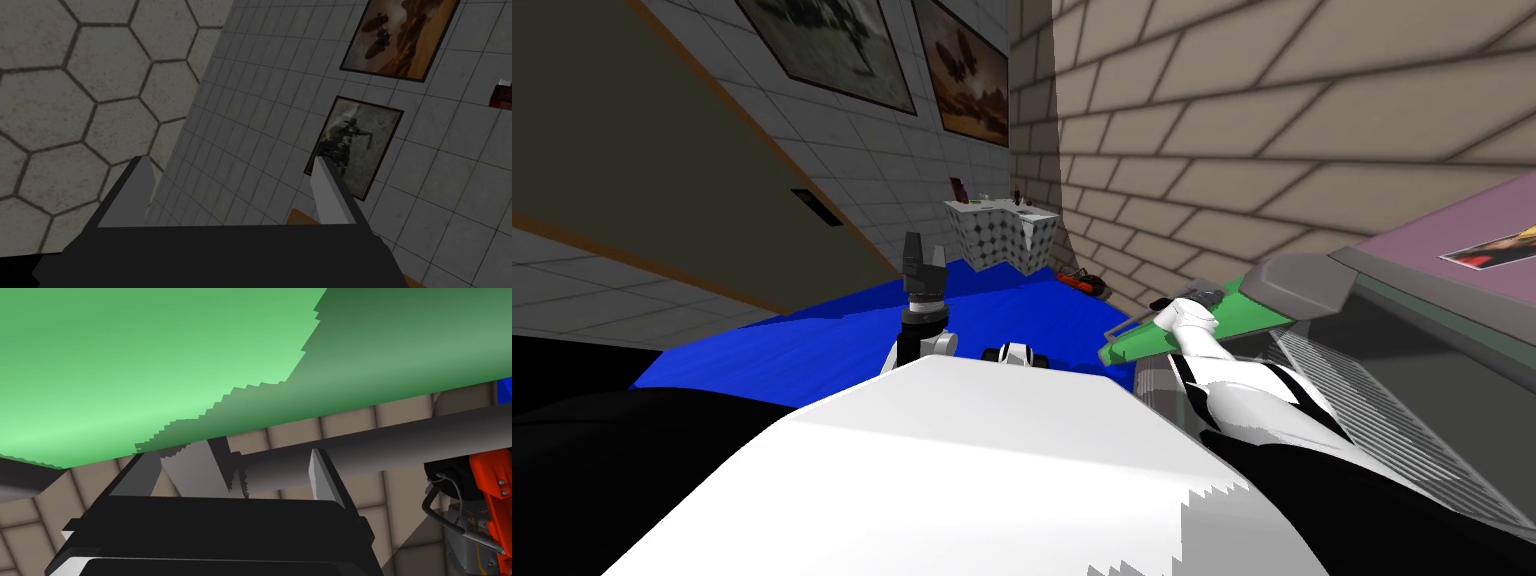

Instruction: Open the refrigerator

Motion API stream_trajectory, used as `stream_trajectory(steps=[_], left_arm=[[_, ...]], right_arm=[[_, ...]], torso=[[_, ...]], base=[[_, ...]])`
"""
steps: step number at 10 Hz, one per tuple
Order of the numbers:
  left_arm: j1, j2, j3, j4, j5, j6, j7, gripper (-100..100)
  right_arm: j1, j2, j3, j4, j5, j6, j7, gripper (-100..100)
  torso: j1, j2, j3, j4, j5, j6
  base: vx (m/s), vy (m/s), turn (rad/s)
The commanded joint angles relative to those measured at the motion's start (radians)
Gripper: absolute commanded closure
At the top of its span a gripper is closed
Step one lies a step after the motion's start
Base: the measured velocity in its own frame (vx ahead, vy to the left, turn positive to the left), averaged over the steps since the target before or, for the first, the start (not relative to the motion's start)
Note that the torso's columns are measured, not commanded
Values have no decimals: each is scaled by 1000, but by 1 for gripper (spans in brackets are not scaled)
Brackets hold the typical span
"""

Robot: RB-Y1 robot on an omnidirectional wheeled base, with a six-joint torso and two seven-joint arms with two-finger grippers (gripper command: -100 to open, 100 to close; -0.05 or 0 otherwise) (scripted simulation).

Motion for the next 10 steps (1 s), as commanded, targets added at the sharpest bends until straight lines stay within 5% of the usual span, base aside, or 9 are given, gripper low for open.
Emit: stream_trajectory(steps=[1, 10], left_arm=[[0, 0, 0, 0, 0, 0, 0, 0], [0, 0, 0, 0, 0, 0, 0, 0]], right_arm=[[16, 17, 6, -26, 29, 23, -47, -100], [100, 133, 43, -181, 179, 139, -275, -100]], torso=[[-1, -1, -1, -1, -1, 0], [-15, -6, -3, -6, -12, 3]], base=[[15, -40, 11], [16, -71, -11]])
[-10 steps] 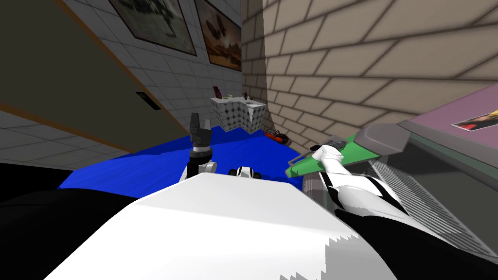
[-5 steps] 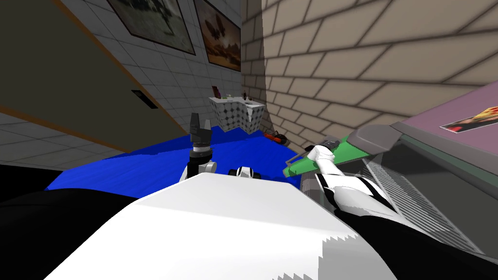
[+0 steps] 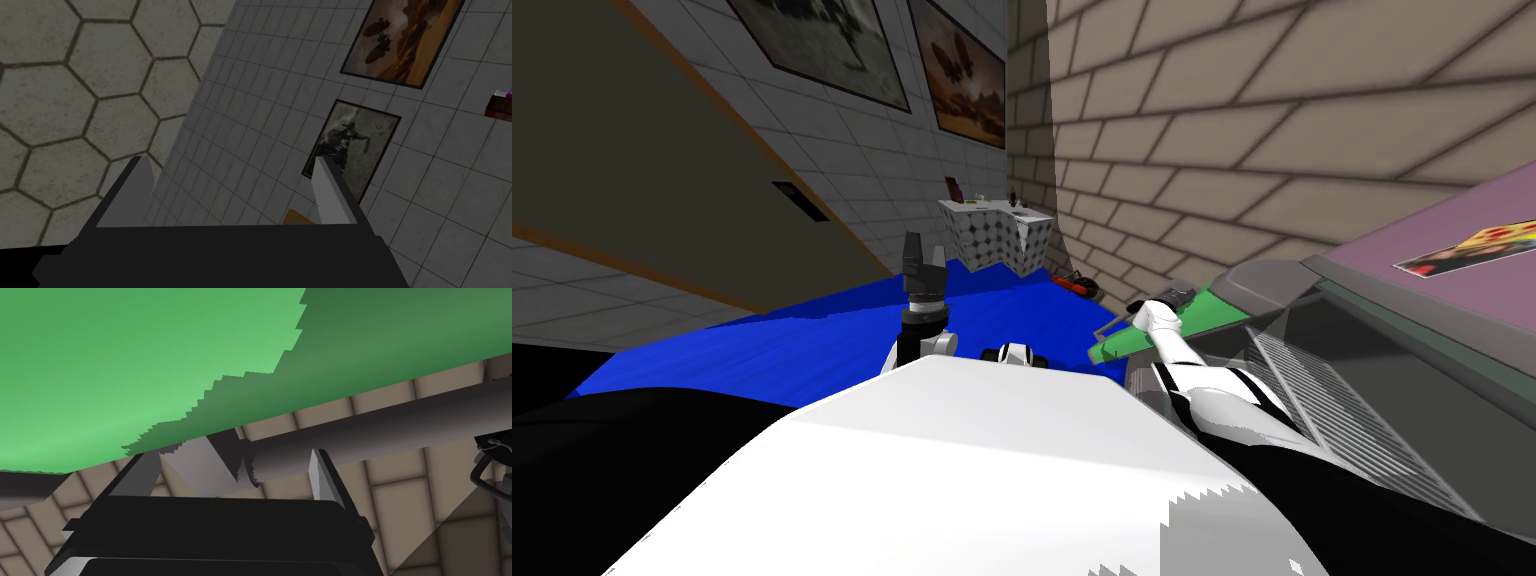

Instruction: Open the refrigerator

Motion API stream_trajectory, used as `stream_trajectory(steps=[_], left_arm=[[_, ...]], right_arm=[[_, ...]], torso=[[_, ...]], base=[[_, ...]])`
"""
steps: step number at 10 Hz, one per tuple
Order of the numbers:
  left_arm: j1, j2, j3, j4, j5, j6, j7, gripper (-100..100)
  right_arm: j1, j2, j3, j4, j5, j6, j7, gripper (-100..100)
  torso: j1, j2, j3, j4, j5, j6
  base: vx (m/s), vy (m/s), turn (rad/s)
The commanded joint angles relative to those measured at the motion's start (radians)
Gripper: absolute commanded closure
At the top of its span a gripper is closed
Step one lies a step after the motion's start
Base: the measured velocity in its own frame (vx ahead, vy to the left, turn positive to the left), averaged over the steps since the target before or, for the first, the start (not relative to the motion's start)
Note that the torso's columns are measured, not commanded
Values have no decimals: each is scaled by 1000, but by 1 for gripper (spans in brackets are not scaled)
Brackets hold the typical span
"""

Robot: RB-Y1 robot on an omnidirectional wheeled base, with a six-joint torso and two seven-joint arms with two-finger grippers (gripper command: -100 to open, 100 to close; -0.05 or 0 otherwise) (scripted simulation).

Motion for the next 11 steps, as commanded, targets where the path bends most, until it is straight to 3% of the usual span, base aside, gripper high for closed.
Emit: stream_trajectory(steps=[1, 6, 7, 11], left_arm=[[0, 0, 0, 0, 0, 0, 0, 0], [0, 0, 0, 0, 0, 0, 0, 0], [0, 0, 0, 0, 0, 0, 0, 0], [0, 0, 0, 0, 0, 0, 0, 0]], right_arm=[[17, 25, 8, -11, 30, 20, -56, -100], [62, 89, 25, -81, 94, 71, -179, -100], [62, 89, 25, -81, 94, 71, -179, -100], [112, 160, 42, -146, 153, 119, -307, -100]], torso=[[-1, -1, -1, -1, -2, -1], [-5, -5, -2, -5, -6, 0], [-5, -5, -2, -5, -6, -1], [-10, -7, -3, -6, -8, 1]], base=[[6, -46, 5], [15, -50, -11], [14, -46, 4], [19, -76, -13]])
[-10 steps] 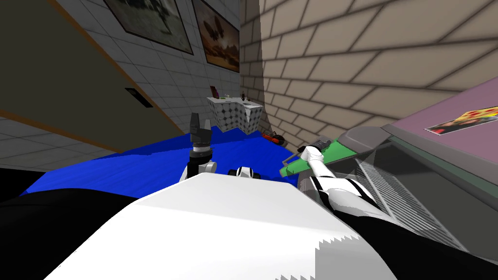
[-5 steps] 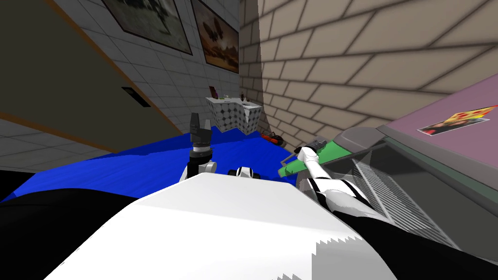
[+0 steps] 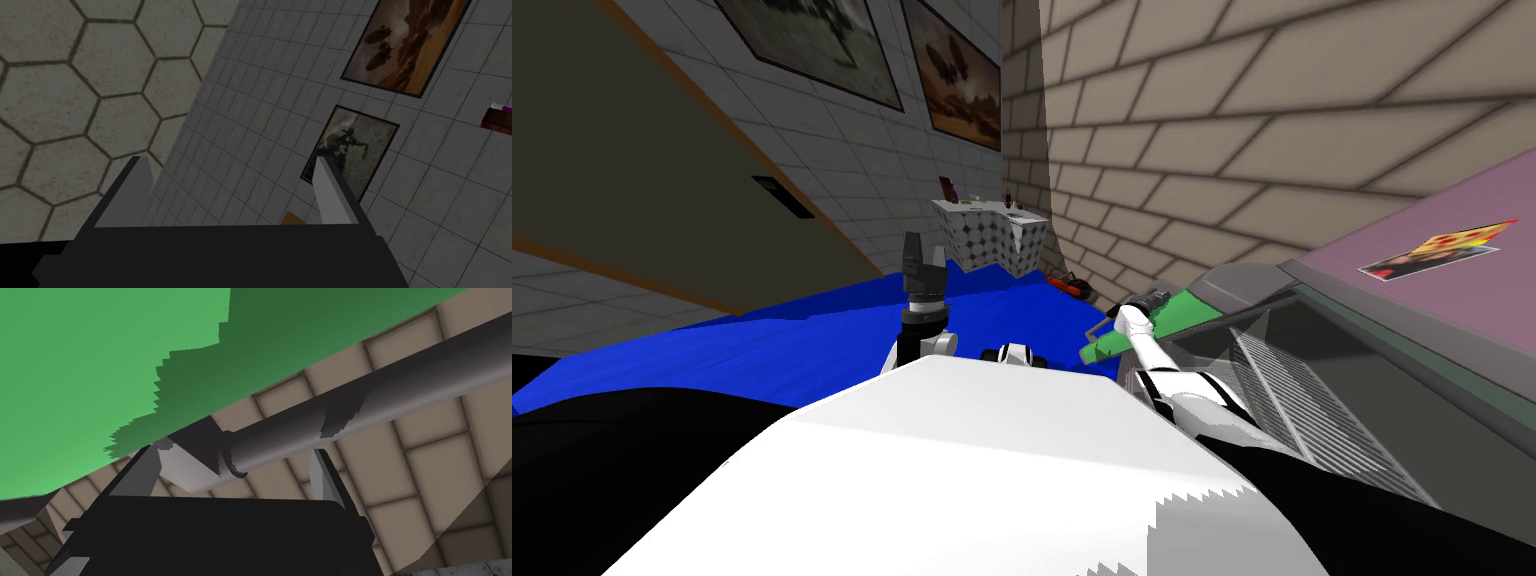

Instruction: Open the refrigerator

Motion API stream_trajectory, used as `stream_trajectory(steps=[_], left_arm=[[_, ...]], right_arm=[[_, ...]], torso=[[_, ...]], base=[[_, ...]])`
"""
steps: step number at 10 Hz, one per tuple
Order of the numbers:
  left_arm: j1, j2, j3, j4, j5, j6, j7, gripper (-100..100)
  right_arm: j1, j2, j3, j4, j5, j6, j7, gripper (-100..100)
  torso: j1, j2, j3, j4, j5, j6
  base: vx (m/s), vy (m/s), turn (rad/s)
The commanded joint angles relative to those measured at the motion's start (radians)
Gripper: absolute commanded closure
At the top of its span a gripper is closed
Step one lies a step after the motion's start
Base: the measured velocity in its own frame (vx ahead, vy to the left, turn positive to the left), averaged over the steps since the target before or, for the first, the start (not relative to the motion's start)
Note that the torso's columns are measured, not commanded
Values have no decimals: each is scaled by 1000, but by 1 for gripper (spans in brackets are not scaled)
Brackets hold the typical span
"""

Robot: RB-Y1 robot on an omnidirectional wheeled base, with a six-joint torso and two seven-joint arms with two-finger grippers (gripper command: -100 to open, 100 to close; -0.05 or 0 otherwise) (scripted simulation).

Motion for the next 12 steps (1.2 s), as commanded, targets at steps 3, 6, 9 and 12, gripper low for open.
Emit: stream_trajectory(steps=[3, 6, 9, 12], left_arm=[[0, 0, 0, 0, 0, 0, 0, 0], [0, 0, 0, 0, 0, 0, 0, 0], [0, 0, 0, 0, 0, 0, 0, 0], [0, 0, 0, 0, 0, 0, 0, 0]], right_arm=[[73, 89, 17, -69, 53, 54, -147, -100], [96, 122, 24, -98, 78, 75, -208, -100], [126, 165, 35, -137, 113, 103, -290, -100], [148, 196, 43, -168, 140, 125, -348, -100]], torso=[[18, 7, 5, 7, 12, -1], [23, 11, 6, 9, 16, -2], [25, 13, 7, 11, 18, -4], [35, 17, 9, 14, 22, -6]], base=[[20, -73, -14], [19, -56, -12], [19, -74, -14], [15, -61, -13]])
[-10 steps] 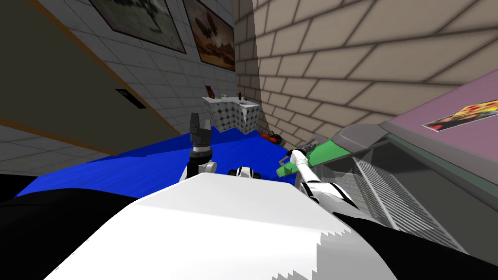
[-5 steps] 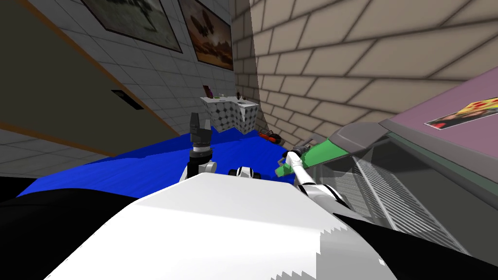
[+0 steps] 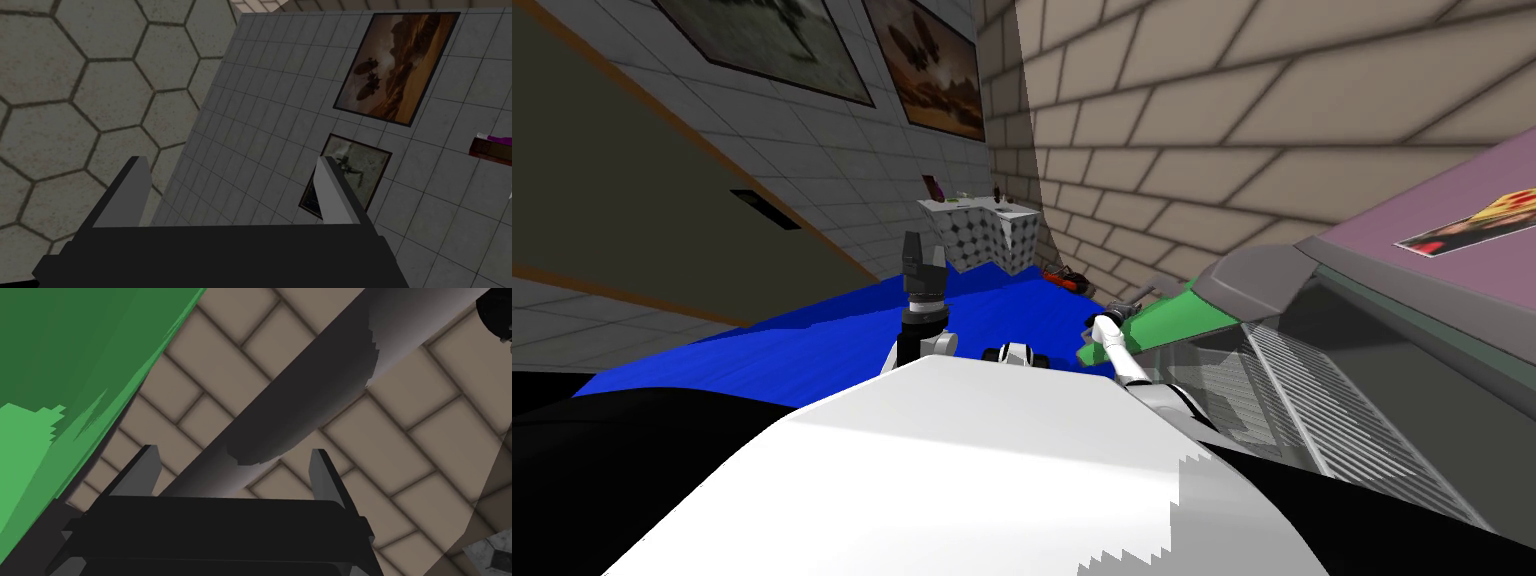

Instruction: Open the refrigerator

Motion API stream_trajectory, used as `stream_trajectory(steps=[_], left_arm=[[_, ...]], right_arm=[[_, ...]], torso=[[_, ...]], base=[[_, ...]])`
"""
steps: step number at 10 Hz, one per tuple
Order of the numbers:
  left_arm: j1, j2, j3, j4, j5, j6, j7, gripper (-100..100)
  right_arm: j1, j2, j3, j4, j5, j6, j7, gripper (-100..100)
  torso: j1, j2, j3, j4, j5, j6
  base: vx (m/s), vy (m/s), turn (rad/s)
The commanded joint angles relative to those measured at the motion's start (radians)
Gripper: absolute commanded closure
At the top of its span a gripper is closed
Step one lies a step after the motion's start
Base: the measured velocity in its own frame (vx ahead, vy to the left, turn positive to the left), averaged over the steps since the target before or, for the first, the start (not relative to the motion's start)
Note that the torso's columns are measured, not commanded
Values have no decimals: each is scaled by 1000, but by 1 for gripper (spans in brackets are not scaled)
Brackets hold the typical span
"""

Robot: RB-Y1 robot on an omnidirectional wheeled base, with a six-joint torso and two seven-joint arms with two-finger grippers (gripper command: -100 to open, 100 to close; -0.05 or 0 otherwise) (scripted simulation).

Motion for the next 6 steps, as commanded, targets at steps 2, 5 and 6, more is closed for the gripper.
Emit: stream_trajectory(steps=[2, 5, 6], left_arm=[[0, 0, 0, 0, 0, 0, 0, 0], [0, 0, 0, 0, 0, 0, 0, 0], [0, 0, 0, 0, 0, 0, 0, 0]], right_arm=[[32, 38, 9, -49, 35, 31, -70, -100], [50, 7, 1, -65, -15, 65, -45, -100], [59, -2, -1, -75, -30, 78, -38, -100]], torso=[[1, -1, 0, 0, 0, -1], [-1, 0, 0, 0, 0, -2], [-3, -1, 0, 0, -1, -1]], base=[[15, -48, -14], [-4, -50, 171], [1, -95, 182]])
